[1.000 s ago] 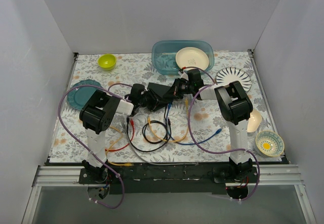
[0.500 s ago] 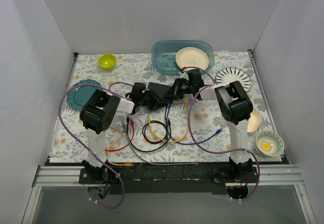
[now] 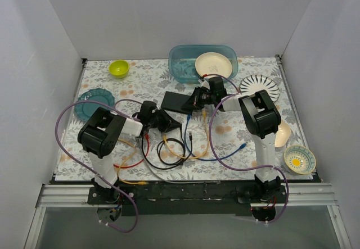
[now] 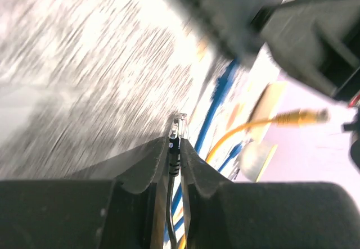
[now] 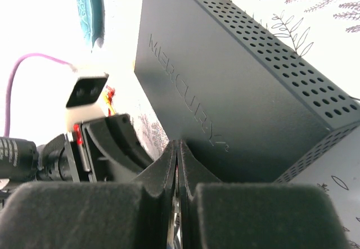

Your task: Pull the plug from the switch port

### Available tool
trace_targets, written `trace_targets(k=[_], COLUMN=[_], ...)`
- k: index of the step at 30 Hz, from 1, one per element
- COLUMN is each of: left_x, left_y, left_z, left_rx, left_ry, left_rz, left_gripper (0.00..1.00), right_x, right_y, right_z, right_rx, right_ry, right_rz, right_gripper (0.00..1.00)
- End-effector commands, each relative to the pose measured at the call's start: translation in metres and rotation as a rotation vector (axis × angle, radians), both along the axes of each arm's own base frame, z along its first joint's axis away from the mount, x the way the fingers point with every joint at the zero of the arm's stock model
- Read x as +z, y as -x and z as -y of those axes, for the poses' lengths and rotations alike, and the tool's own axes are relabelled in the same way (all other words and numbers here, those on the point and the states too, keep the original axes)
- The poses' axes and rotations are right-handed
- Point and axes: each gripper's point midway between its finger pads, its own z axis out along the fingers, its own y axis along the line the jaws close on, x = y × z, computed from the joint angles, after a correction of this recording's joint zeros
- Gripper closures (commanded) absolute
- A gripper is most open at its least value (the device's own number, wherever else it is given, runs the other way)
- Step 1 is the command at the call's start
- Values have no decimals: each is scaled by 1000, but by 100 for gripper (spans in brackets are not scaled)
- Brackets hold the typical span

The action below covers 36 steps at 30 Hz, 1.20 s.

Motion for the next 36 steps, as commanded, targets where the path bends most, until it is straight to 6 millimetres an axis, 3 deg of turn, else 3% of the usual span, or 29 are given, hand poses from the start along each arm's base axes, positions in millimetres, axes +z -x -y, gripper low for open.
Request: trace_targets(k=[1,5,10,13,14,17,19,22,23,28,29,33,36], left_x=[-51,-14,12,43,51,91,118,134,128,99,81,47,26], left_y=[57,53,58,48,44,23,6,-10,-20,-29,-30,-27,-25], left_z=[-52,-84,-134,-151,-151,-138,-120,-92,-76,-11,-2,23,28], left_rx=[34,142,267,336,337,320,280,182,129,-48,-69,-136,-153], left_ry=[-221,-231,-310,-338,-334,-241,-149,-71,-72,-64,-68,-61,-81], left_rz=[-183,-115,-83,18,46,171,250,286,264,232,194,121,83], left_gripper=[100,100,99,84,64,46,41,41,42,52,53,59,61], right_x=[-63,-64,-64,-63,-61,-60,-57,-59,-60,-61,-61,-61,-61], right_y=[23,26,28,29,28,26,24,26,26,28,29,29,28], right_z=[23,25,28,27,27,27,28,29,31,31,31,33,32], right_rx=[-31,-31,-33,-32,-32,-33,-33,-36,-38,-36,-35,-40,-40], right_ry=[169,179,185,184,184,186,187,192,193,193,192,191,188], right_rz=[-133,-135,-133,-131,-127,-125,-118,-120,-123,-127,-129,-130,-130], right_gripper=[94,94,94,94,94,94,94,94,94,94,94,94,94])
